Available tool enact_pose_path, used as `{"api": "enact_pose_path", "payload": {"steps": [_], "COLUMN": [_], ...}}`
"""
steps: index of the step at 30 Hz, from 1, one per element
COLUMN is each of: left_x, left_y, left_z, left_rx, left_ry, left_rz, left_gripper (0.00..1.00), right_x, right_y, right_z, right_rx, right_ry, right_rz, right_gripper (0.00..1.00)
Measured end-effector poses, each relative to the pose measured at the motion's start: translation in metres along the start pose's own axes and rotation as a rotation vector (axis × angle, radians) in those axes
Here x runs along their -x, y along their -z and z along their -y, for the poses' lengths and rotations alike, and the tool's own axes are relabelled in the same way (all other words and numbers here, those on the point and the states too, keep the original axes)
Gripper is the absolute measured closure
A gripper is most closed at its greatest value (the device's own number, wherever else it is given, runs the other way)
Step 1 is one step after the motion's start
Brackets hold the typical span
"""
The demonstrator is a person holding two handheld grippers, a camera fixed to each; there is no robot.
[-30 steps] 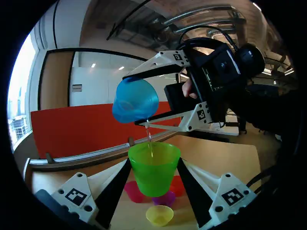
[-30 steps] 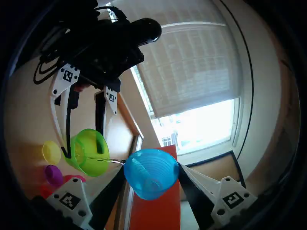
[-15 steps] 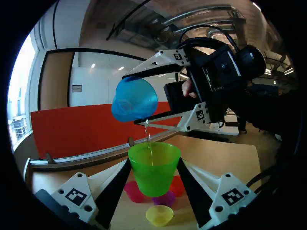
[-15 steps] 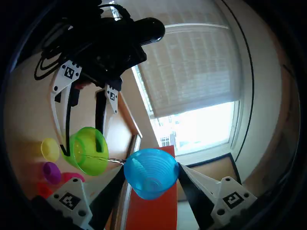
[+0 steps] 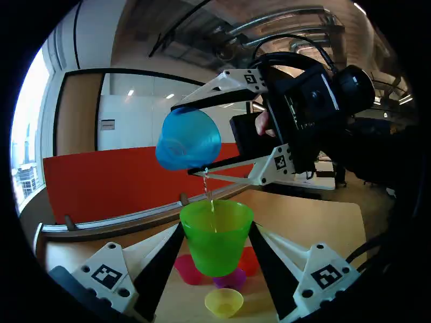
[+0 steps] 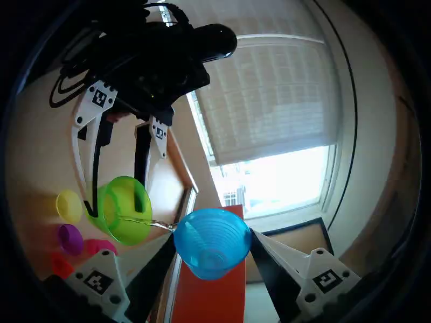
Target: Pour water
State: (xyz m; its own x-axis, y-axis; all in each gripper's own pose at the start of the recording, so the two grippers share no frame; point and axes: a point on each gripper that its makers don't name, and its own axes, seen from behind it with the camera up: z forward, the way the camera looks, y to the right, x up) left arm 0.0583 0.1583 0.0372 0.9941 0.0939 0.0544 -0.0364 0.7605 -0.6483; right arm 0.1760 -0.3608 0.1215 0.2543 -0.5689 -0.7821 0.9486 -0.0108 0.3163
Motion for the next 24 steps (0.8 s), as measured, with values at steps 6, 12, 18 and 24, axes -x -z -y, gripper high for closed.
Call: {"api": "enact_pose_path", "payload": {"steps": [6,12,18,24], "left_x": [-0.0004,0.0004,-0.0002,-0.0013], "left_y": [-0.0007,-0.0012,-0.0011,-0.0019], "left_z": [0.0003,-0.0004,-0.0011,-0.0022], "left_rx": [-0.001,0.001,0.001,0.003], "left_ry": [-0.001,-0.001,-0.003,-0.003], "left_rz": [0.0,0.0,0.0,-0.001], "left_gripper": [0.15,0.15,0.15,0.15], "right_x": [0.0007,0.0003,0.0008,0.0002], "right_y": [0.0002,0.0012,0.0017,0.0024], "right_z": [0.0012,0.0014,0.0018,0.0021], "right_rx": [-0.001,0.001,0.003,0.005], "right_ry": [0.017,0.037,0.055,0.071], "right_rz": [0.004,0.007,0.012,0.014], "right_gripper": [0.06,0.06,0.06,0.06]}}
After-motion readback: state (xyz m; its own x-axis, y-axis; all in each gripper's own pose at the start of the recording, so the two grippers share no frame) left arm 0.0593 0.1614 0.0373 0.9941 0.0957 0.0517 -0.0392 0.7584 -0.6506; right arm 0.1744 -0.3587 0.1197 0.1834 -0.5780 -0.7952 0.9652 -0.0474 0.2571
